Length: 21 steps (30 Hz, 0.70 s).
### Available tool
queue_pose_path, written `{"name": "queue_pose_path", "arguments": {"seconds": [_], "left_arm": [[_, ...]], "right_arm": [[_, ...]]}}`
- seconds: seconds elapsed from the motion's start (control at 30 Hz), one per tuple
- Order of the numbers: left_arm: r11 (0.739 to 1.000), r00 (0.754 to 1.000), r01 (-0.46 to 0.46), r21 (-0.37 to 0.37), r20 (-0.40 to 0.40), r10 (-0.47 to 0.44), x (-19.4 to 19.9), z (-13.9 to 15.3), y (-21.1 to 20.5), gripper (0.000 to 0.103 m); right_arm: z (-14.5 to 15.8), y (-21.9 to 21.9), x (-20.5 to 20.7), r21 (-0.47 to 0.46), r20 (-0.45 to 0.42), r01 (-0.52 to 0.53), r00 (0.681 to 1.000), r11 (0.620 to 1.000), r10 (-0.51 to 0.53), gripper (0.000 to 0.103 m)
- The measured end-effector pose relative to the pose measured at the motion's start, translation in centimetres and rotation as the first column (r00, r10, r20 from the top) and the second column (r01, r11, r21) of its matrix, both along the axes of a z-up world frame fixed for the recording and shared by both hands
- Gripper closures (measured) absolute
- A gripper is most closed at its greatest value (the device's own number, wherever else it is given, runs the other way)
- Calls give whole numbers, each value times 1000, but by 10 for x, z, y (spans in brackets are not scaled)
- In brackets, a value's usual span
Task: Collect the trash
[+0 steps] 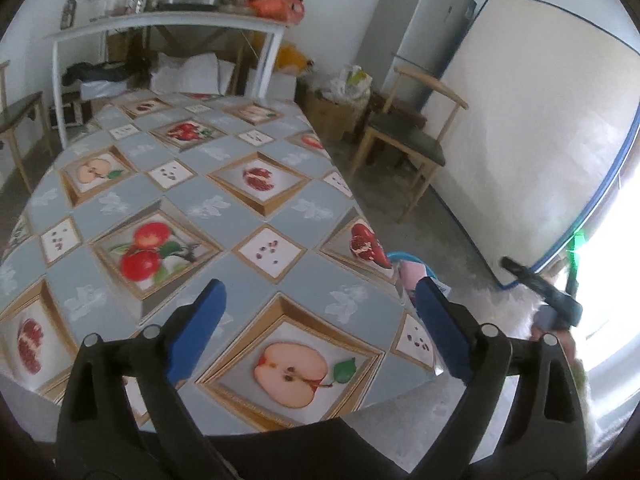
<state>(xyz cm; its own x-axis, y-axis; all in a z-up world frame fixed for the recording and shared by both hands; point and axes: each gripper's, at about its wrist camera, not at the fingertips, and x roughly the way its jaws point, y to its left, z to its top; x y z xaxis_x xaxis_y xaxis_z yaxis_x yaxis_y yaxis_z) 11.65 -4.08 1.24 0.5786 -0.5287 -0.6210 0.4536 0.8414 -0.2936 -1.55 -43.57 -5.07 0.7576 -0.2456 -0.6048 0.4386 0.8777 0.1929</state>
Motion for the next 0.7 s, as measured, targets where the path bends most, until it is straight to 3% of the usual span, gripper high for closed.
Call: {"name": "queue_pose_path", "arguments": {"seconds": [0.2,0.3,0.43,0.6,0.7], "left_arm": [[991,991,-130,-29,20,131,-21,6,20,9],[975,975,-221,26,37,220,-32,5,24,9],[951,955,-295,88,46,292,-47,0,22,9],[937,948,-315,147,88,305,-64,-6,16,9],[904,927,-373,209,131,353,-70,-11,12,9]], "right_arm": [[38,88,-19,-50,70,-97,992,994,100,7],[48,124,-25,-116,73,-114,990,987,122,7],[54,172,-29,-207,24,-164,985,964,173,6],[42,211,-30,-273,-72,-199,980,941,186,6],[36,216,-28,-266,-87,-200,979,943,183,6]]}}
